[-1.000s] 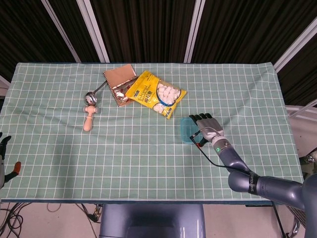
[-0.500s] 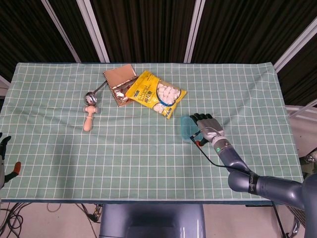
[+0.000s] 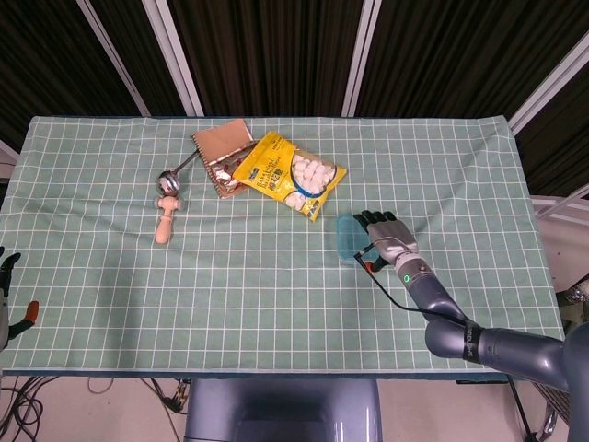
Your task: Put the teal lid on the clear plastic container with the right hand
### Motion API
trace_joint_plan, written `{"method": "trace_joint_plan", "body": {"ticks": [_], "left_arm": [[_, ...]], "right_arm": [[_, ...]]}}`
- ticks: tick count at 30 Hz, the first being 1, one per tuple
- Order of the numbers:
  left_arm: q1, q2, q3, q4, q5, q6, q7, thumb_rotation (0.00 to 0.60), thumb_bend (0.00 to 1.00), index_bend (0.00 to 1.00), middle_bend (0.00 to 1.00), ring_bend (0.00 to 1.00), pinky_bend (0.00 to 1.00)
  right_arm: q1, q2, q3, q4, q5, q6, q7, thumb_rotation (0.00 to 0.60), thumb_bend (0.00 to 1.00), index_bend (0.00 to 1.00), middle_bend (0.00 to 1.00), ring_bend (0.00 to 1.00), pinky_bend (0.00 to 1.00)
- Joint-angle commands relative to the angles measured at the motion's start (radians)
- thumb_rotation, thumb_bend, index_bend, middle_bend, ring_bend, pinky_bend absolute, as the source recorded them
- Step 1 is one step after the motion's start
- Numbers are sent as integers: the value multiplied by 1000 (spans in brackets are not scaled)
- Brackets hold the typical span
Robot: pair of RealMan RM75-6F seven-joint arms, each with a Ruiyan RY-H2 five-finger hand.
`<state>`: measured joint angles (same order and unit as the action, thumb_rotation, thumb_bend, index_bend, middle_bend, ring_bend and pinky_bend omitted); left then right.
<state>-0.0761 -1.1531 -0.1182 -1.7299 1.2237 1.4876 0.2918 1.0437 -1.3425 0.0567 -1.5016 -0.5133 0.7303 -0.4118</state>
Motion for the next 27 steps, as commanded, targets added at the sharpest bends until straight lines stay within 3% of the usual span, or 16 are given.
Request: {"method": "trace_joint_plan", "body": {"ticks": [1, 27], "left_arm": [[0, 0, 0, 0, 0, -1, 0, 600, 344, 126, 0, 0, 0], [-1, 0, 0, -1, -3, -1, 1, 600, 344, 126, 0, 0, 0]], "right_arm": [[0, 3, -2, -4, 3, 1, -2, 600, 336, 0, 61, 0, 0], [-2, 7, -2, -23, 10, 22, -9, 600, 337, 0, 61, 0, 0]]}}
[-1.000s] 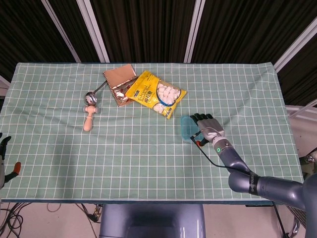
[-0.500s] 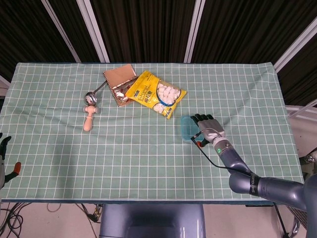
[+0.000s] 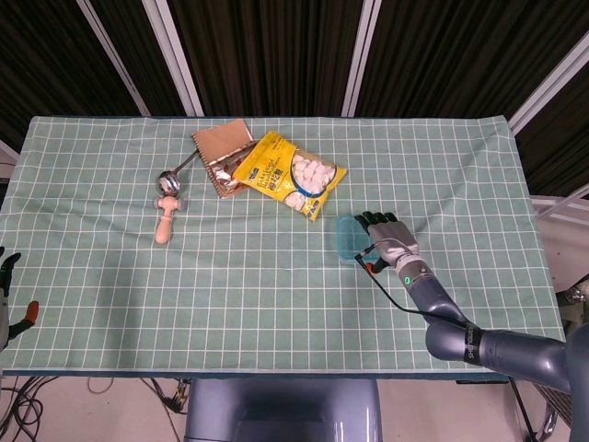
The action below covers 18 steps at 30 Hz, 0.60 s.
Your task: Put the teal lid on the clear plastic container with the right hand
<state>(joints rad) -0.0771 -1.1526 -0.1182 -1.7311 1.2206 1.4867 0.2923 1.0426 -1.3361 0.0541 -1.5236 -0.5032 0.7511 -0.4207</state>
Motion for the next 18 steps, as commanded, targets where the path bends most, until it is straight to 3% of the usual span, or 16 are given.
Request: {"method": "trace_joint_plan", "body": {"ticks": [1, 18], "left_arm": [[0, 0, 0, 0, 0, -1, 0, 600, 345, 126, 0, 0, 0], [-1, 0, 0, -1, -2, -1, 2, 600, 345, 126, 0, 0, 0]], "right_arm": [[-1, 1, 1, -2, 1, 2, 0, 600, 337, 0, 61, 0, 0], [-3, 4, 1, -8, 11, 7, -5, 600, 336, 0, 63, 0, 0]]}}
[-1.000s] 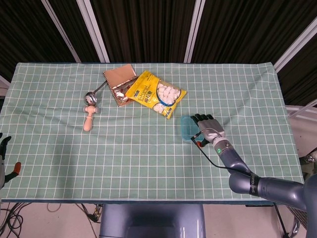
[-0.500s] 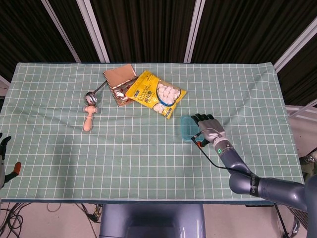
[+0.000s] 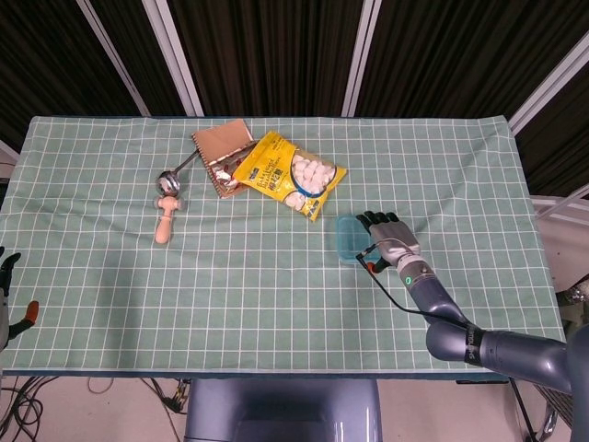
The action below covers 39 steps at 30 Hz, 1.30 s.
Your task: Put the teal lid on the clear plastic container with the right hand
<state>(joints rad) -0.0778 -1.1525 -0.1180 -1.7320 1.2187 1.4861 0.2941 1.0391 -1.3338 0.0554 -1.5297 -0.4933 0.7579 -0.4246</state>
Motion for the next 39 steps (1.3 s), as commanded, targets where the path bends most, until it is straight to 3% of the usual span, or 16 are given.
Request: {"method": "trace_joint_plan", "body": {"ticks": [1, 13, 23, 28, 34, 39], "left_arm": [[0, 0, 0, 0, -1, 0, 0, 600, 345, 126, 0, 0, 0], [-1, 2, 0, -5, -4, -5, -3, 600, 345, 126, 0, 0, 0], [-2, 8, -1, -14, -16, -15, -10, 600, 345, 126, 0, 0, 0], [-1, 11, -2, -18, -21, -16, -13, 600, 345, 126, 0, 0, 0], [-3, 13, -4, -23, -30, -21, -15, 600, 346, 126, 0, 0, 0], [-4, 15, -6, -26, -39, -24, -14, 600, 347, 126, 0, 0, 0]], "right_arm": [[1, 3, 0, -4, 2, 1, -2, 600, 337, 0, 63, 0, 0], [-1, 59, 7, -90, 21, 69, -26, 600, 336, 10, 77, 0, 0], [-18, 126, 47, -200, -10, 151, -24, 600, 336, 195, 77, 0, 0], [-25, 113, 82, -179, -29, 162, 7, 600, 336, 345, 92, 0, 0], [-30, 61, 113, -112, -33, 169, 38, 600, 343, 451, 163, 0, 0], [-34, 17, 130, -59, -43, 166, 59, 600, 408, 489, 165, 0, 0]]}}
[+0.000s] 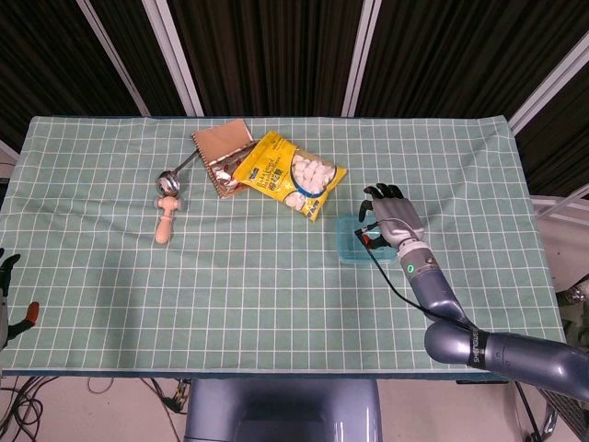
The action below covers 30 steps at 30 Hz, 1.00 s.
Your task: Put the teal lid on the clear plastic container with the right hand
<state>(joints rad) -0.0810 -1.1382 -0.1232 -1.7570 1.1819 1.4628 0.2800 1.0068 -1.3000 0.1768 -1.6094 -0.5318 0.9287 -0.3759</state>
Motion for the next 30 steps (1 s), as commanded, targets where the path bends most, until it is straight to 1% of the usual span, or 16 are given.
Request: {"method": "trace_joint_plan", "body": {"ticks": [1, 5, 8, 16, 23, 30], "left_arm": [[-1, 1, -2, -1, -4, -2, 0, 600, 347, 126, 0, 0, 0], [-2, 3, -2, -3, -10, -5, 1, 600, 347, 126, 0, 0, 0], [-3, 3, -2, -3, -11, -6, 1, 600, 347, 126, 0, 0, 0], [-4, 2, -2, -4, -15, -5, 5, 600, 347, 126, 0, 0, 0], [-5, 1, -2, -3, -19, -6, 9, 600, 347, 127, 0, 0, 0], [-6, 0, -1, -2, -19, -5, 11, 600, 347, 127, 0, 0, 0]], "right_arm": [[-1, -27, 10, 34, -6, -11, 13, 600, 426, 498, 165, 0, 0], [0, -56, 18, 80, -13, -32, 21, 600, 501, 523, 165, 0, 0], [-2, -71, 19, 106, -17, -47, 25, 600, 529, 523, 165, 0, 0], [-9, -100, 20, 163, -26, -85, 36, 600, 531, 523, 165, 0, 0], [-13, -110, 6, 190, -29, -97, 14, 600, 534, 523, 165, 0, 0], [-18, -122, 3, 207, -15, -104, 3, 600, 533, 577, 165, 0, 0]]}}
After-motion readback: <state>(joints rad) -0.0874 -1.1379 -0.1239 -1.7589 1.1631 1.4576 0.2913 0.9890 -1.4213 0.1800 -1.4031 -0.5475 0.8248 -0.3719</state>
